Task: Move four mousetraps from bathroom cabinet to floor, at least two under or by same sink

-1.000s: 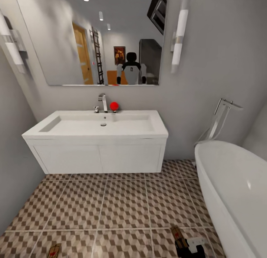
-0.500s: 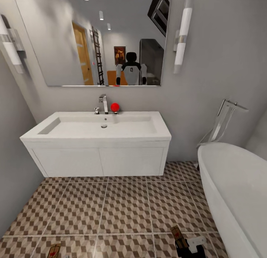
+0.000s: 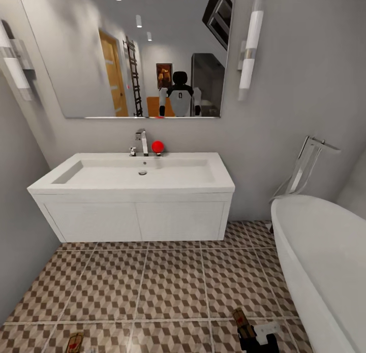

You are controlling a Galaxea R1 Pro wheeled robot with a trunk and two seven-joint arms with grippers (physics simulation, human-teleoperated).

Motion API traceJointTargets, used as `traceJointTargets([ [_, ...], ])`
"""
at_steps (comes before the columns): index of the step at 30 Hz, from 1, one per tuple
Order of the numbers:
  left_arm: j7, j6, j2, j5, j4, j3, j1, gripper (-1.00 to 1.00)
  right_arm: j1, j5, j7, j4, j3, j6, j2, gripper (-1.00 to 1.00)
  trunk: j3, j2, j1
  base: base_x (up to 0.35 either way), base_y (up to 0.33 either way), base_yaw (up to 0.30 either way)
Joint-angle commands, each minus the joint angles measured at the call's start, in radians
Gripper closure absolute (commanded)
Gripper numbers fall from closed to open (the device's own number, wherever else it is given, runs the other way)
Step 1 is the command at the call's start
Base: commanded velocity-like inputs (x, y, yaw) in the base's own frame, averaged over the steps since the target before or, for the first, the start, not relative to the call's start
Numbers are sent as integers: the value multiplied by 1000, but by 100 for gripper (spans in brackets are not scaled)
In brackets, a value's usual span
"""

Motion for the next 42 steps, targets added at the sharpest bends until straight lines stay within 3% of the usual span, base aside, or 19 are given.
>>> traceJointTargets([
  [1,7,-1,0,-1,-3,-7,-1,100,0,-7,-15,-5,7,1,9,100,-1,0,0,0,0,0],
  [4,8,82,4,-1,-72,-6,-1,100,0,-2,-101,-81,8,52,33,100,-1,0,0,0,0,0],
  [5,8,153,9,-1,-121,-5,-1,100,0,3,-135,-137,8,101,37,100,-1,0,0,0,0,0],
  [7,6,358,29,-1,-258,-5,-1,100,0,29,-188,-279,9,261,40,100,-1,0,0,0,0,0],
  [10,4,655,62,-1,-498,-4,-3,100,-1,75,-219,-494,8,506,42,100,-1,0,0,0,0,0],
  [13,6,791,74,-2,-647,-3,-12,100,-8,93,-228,-622,7,627,43,100,-1,0,0,0,0,0],
  [15,9,885,78,-2,-694,-2,-54,100,-35,96,-230,-659,6,687,46,100,-1,0,0,0,0,0],
  [17,12,1008,87,-2,-705,-2,-131,100,-79,95,-231,-671,5,747,57,100,-1,0,0,0,0,0],
  [18,12,1036,91,-2,-702,-2,-152,100,-89,95,-231,-672,5,760,61,100,-1,0,0,0,0,0],
  [21,13,1138,106,-3,-635,-1,-287,100,-138,95,-232,-673,5,825,93,100,-1,0,0,0,0,0],
  [25,13,1158,105,-9,-598,-3,-334,100,-152,92,-233,-667,5,844,109,100,-1,0,0,0,0,0],
  [27,13,1157,100,-17,-573,-6,-342,100,-154,91,-233,-658,5,846,131,100,-1,0,0,0,0,0],
  [28,12,1137,97,-20,-543,-7,-344,100,-155,92,-234,-647,5,846,152,100,-1,0,0,0,0,0],
  [32,10,1040,93,-23,-506,-8,-346,100,-155,91,-235,-598,5,842,177,100,-1,0,0,0,0,0],
  [42,3,1001,86,-23,-503,-12,-347,100,-155,90,-236,-586,2,837,181,100,-1,0,0,0,0,0],
])
